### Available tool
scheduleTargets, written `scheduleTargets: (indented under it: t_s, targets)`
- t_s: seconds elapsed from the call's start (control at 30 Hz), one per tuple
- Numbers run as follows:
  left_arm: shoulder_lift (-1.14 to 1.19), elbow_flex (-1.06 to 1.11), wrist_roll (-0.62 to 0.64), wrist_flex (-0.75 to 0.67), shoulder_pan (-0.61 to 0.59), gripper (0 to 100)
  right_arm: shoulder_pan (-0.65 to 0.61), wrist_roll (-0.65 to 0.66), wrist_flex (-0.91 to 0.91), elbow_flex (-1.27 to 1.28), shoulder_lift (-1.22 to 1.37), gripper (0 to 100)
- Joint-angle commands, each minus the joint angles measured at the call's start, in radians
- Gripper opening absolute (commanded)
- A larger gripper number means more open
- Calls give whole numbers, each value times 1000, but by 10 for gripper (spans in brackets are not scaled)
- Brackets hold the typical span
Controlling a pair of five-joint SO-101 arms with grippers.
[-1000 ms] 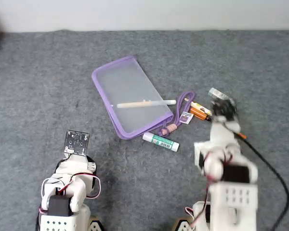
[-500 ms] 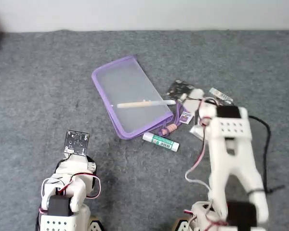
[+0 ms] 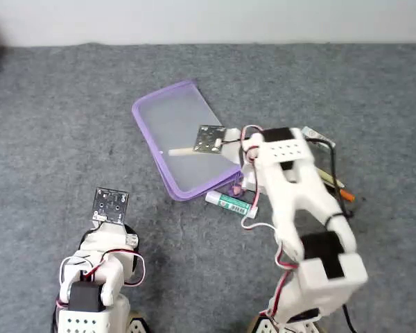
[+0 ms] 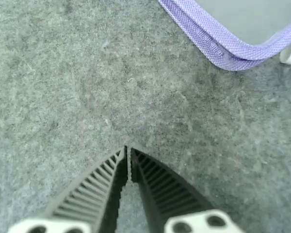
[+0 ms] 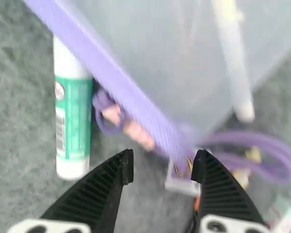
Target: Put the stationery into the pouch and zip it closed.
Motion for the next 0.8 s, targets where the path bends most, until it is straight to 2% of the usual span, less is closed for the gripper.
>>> scheduleTargets:
  t_s: [0.0,0.27,0.43,0.53,0.77]
  targets:
    - [-8,-8,-12,3,-5,14,-27,12,-5,-109,94,215]
    - [-8,-8,-12,3,-5,14,-35,14,7,-229,288,215]
    - [-8,-8,-12,3,-5,14,-36,20,119,-258,292,215]
    - [-8,-8,-12,3,-5,14,-35,77,183,-258,291,214]
    - [-8,-8,-12,3,-5,14,-35,87,260,-259,231,214]
